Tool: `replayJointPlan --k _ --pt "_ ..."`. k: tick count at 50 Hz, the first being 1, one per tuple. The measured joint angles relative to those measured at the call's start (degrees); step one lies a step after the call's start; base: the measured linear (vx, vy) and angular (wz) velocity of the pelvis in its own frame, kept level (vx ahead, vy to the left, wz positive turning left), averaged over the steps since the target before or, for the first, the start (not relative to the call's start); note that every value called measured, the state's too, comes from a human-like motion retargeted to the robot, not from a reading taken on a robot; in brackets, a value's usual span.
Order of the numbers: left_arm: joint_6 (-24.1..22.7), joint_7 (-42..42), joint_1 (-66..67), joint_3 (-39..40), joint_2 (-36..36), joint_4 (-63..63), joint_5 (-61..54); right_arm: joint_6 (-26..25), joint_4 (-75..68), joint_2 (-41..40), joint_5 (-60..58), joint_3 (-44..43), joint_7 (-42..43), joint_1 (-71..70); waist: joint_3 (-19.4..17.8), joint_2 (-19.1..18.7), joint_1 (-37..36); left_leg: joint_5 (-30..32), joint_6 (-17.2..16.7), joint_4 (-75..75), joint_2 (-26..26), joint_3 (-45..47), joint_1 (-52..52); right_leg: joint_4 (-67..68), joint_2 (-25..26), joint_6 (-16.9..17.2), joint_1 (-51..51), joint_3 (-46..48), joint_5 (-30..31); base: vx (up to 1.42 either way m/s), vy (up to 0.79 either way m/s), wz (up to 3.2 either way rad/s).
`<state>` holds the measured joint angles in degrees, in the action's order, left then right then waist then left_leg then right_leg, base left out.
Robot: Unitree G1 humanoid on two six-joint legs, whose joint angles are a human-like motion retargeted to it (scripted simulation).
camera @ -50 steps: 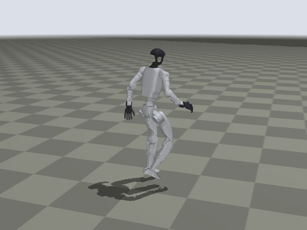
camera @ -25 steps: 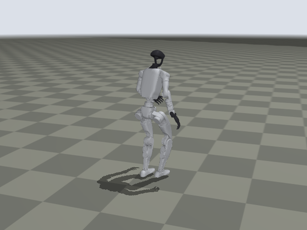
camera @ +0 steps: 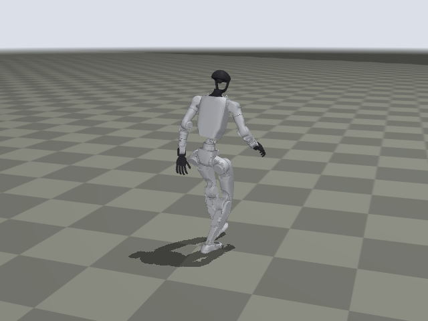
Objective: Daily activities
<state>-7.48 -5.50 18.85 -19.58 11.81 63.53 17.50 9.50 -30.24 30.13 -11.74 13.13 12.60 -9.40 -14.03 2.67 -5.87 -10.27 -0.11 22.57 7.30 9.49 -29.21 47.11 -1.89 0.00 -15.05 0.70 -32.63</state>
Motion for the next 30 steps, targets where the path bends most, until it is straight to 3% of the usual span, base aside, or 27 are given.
replayJointPlan --k 7,12,18,25,30 --pt "-0.43 0.09 -5.88 -1.54 3.89 -7.21 -3.00 -2.93 -13.86 -3.44 3.91 1.38 -5.80 9.82 0.74 -2.48 1.01 -11.08 1.66 31.48 -3.55 -1.85 0.71 0.27 2.06 0.02 -4.74 0.28 5.70 -0.42 -0.02 0.19" --pt "-0.96 2.90 -13.61 -2.74 8.44 -15.10 -6.88 -5.53 -28.70 -6.34 4.56 3.15 -11.36 15.12 1.16 -5.30 3.36 -12.22 -0.87 43.57 -4.90 -6.41 9.81 -2.00 5.10 -1.01 -6.89 1.51 9.90 -0.38 -0.01 0.23" --pt "-2.84 6.88 -24.33 -3.69 11.76 -25.31 -11.15 -7.20 -37.49 -8.91 6.13 3.53 -16.87 20.06 0.50 -7.10 7.64 -13.31 -3.98 34.27 -4.20 -11.38 22.05 -6.35 6.53 0.04 -10.27 3.29 14.72 -0.37 0.02 0.23" --pt "-5.55 10.24 -36.13 -4.43 12.95 -37.69 -15.81 -6.71 -33.34 -10.33 11.79 3.76 -20.18 20.41 -0.53 -5.59 11.04 -18.56 -0.54 10.08 -2.86 -9.52 24.14 -16.21 4.18 6.11 -15.33 1.58 21.35 -0.41 0.06 0.19" --pt "-7.07 10.77 -36.28 -5.88 12.10 -43.73 -17.52 -5.51 -26.72 -9.10 14.32 4.90 -19.33 17.63 -1.51 -5.25 11.70 -17.24 0.40 4.08 -2.13 -6.58 19.57 -16.08 1.61 7.46 -18.71 0.13 17.91 -0.44 0.06 0.10"
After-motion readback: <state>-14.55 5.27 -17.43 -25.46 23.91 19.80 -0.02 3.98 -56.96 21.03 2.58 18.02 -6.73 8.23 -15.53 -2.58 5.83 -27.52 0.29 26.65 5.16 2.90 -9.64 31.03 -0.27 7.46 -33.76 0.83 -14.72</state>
